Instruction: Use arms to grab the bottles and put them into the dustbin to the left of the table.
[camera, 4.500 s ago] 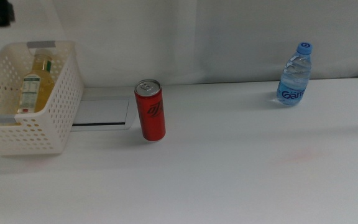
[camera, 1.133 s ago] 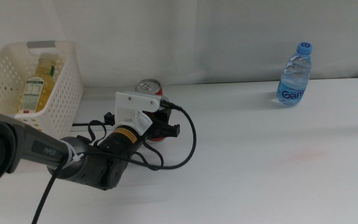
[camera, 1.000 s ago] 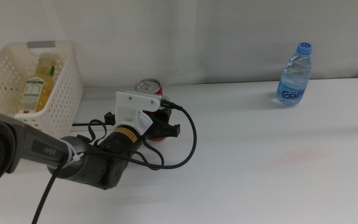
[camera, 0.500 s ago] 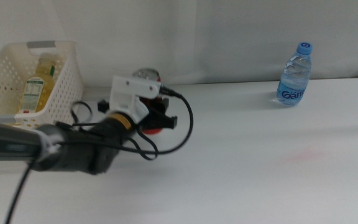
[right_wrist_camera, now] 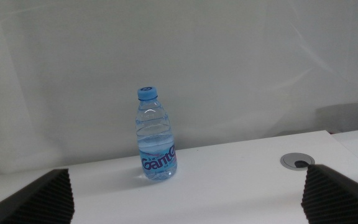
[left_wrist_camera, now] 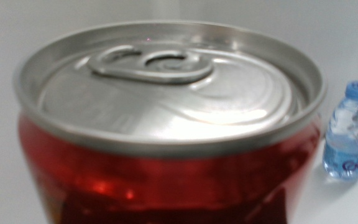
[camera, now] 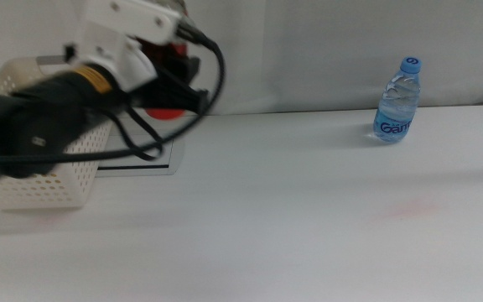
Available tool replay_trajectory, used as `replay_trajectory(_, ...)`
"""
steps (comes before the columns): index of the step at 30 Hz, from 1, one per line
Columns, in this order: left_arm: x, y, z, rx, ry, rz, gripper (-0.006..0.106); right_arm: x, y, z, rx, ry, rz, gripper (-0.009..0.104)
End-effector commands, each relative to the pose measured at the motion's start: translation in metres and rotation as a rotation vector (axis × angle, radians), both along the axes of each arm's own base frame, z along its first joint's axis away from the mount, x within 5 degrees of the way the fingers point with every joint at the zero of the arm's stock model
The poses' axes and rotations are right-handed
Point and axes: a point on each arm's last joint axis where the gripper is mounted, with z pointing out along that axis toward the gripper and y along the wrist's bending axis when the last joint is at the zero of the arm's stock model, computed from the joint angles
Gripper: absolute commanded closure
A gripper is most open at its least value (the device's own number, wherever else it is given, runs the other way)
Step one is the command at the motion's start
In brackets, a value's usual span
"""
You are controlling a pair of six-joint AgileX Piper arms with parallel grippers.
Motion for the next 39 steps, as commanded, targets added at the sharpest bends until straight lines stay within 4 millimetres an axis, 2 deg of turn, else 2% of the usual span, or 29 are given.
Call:
replay_trajectory(1,-0.013,0.013,0.034,-0.033,-0.07,0.022,0.103,0.0,0.0,-0.001,-0.012,-0.006,-0.005,-0.008)
replay_trajectory(8,-0.032,0.071,0.077,0.005,0.039,0.162,0.103,0.0,-0.001,0.0,-0.011,-0.016,-0.006,-0.008)
replay_trajectory(13,-0.033,0.119,0.095,0.022,0.146,0.318,0.103,0.0,-0.001,0.0,-0.011,-0.021,-0.007,-0.008)
replay_trajectory(16,-0.033,0.147,0.096,0.016,0.174,0.415,0.103,0.0,-0.001,0.0,0.0,-0.02,-0.009,-0.008)
replay_trajectory(20,-0.028,0.175,0.085,0.0,0.235,0.511,0.103,0.0,-0.001,0.0,0.0,-0.02,-0.009,-0.008)
replay_trajectory(23,-0.014,0.185,0.07,0.0,0.281,0.538,0.103,0.0,-0.001,0.0,0.0,-0.02,-0.009,-0.008)
replay_trajectory(33,0.052,0.199,0.011,0.011,0.464,0.533,0.103,0.0,-0.001,0.0,0.0,-0.02,-0.009,-0.008)
replay_trajectory(34,0.065,0.202,0.001,0.012,0.486,0.532,0.103,0.0,-0.001,0.0,0.0,-0.011,-0.007,-0.008)
replay_trajectory(39,0.089,0.208,-0.022,0.021,0.531,0.531,0.103,0.0,0.0,-0.002,-0.001,0.002,-0.005,-0.008)
